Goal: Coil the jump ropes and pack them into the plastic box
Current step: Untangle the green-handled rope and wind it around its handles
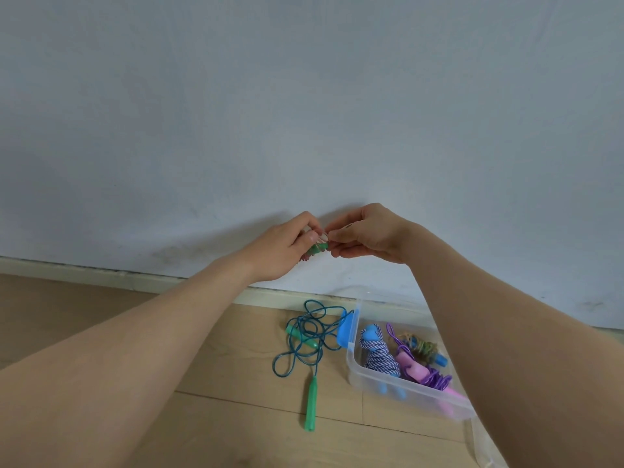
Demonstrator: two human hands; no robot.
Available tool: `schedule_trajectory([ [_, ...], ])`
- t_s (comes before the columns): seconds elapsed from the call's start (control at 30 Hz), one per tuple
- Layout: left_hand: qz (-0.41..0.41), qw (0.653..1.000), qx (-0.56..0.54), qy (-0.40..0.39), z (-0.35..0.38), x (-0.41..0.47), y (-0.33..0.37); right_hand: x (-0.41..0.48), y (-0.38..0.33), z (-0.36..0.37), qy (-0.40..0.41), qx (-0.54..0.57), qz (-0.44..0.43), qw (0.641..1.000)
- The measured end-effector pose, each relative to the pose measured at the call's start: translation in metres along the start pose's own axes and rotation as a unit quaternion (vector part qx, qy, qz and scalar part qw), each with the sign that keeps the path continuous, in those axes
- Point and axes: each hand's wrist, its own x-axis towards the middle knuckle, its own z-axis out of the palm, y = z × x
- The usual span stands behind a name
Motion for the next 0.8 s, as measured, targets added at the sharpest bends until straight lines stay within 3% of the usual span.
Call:
schedule_trajectory([
  [0.5, 0.016, 0.999, 0.001, 0.032, 0.0, 0.0024, -0.001, 0.0067, -0.0008, 0.0038, 0.012, 0.017, -0.029, 0.999],
  [0.8, -0.002, 0.995, 0.085, 0.049, 0.0041, 0.0073, -0.0033, 0.0072, -0.0011, 0.0074, 0.068, -0.067, -0.05, 0.994],
])
